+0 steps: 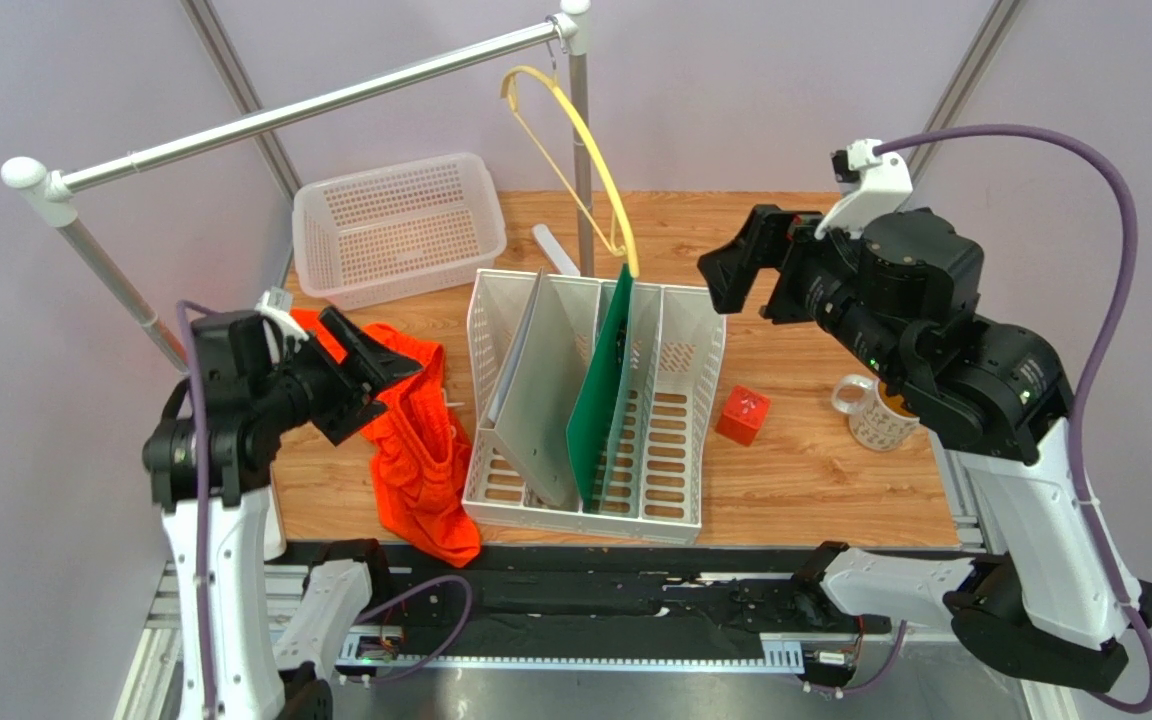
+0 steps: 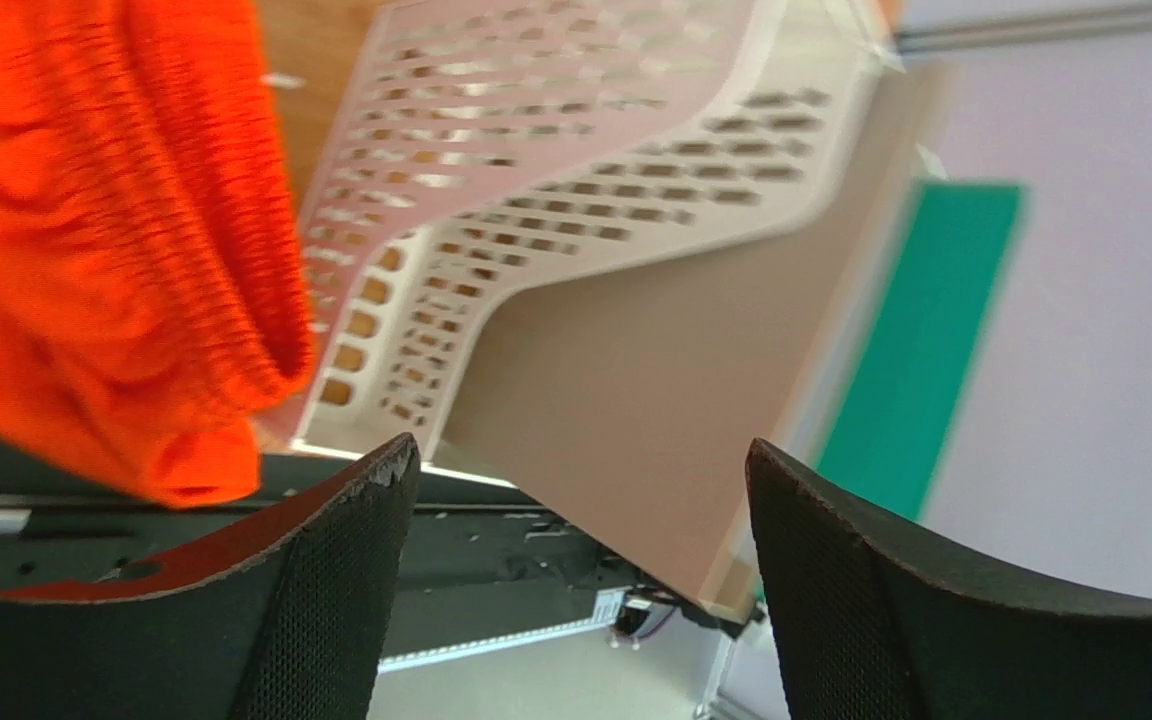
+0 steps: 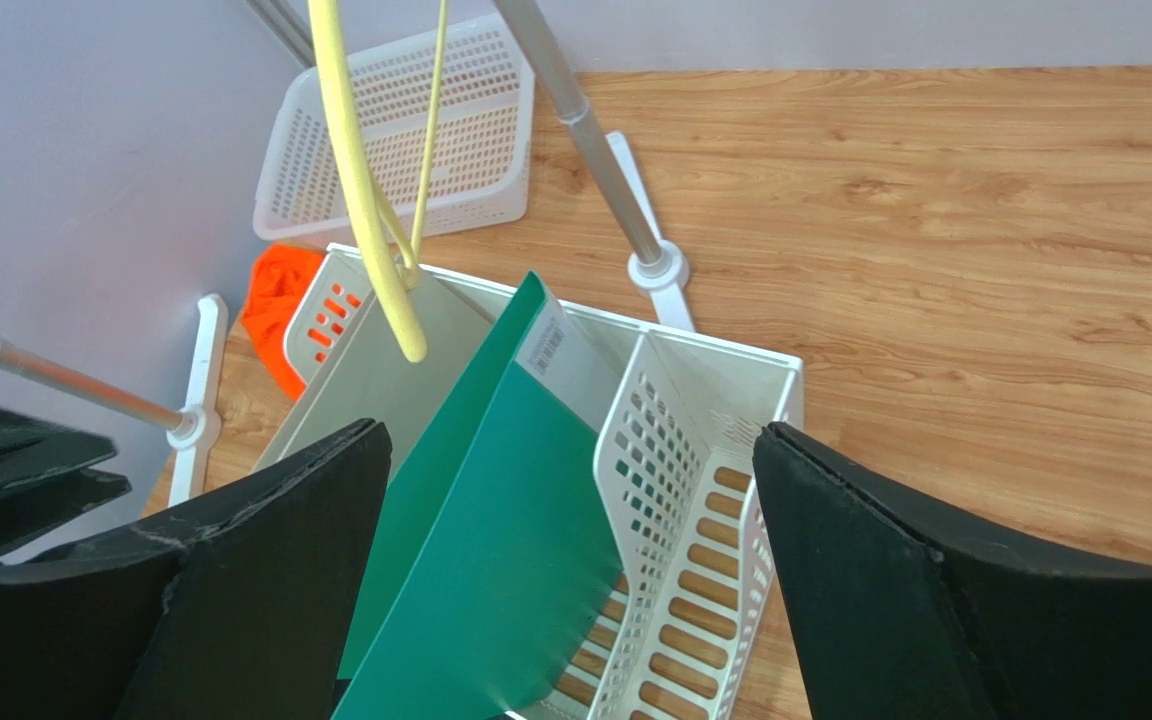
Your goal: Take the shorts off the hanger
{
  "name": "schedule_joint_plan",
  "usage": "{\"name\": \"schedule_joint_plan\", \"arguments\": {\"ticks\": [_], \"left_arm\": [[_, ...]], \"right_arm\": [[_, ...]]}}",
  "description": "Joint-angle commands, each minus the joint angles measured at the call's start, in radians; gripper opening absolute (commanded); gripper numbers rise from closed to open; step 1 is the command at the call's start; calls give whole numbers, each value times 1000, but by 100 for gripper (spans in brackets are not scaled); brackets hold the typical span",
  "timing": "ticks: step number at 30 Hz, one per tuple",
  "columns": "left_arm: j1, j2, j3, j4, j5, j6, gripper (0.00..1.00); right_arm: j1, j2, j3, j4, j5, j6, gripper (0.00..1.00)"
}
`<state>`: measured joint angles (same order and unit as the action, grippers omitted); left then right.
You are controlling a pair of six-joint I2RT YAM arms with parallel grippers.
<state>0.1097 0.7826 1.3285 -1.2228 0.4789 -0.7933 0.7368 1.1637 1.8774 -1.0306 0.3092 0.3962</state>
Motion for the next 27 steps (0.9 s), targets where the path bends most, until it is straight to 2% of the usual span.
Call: {"name": "schedule_joint_plan", "arguments": {"ticks": [1,4,7,10,14,19,21,27], "left_arm": [[1,143,-43,-72,-183,5,86],[7,237,-84,-58,-284,-55,89],[13,335,-146,-21,-313,-106,90],[30,397,-225,67,-293,-164,91],[85,406,-305,157,-276,-305,91],[134,432,-403,196,-310,-492,95],[163,431,-461,280,-274,-596,95],[188,515,-488,367,-249,-770,98]], "right_arm": [[-16,11,11,-71,47,-3,98],[-33,-6,-43,-71,33,4,98],[-60,-45,-84,-66,-34,7,98],[-97,-111,-185,-20,-85,-2,98],[-203,-142,-213,-22,-205,-6,98],[-221,-145,-209,-11,-124,-78,98],[-223,-144,-207,-2,-98,-88,98],[-249,-111,-169,-5,-78,-103,98]]}}
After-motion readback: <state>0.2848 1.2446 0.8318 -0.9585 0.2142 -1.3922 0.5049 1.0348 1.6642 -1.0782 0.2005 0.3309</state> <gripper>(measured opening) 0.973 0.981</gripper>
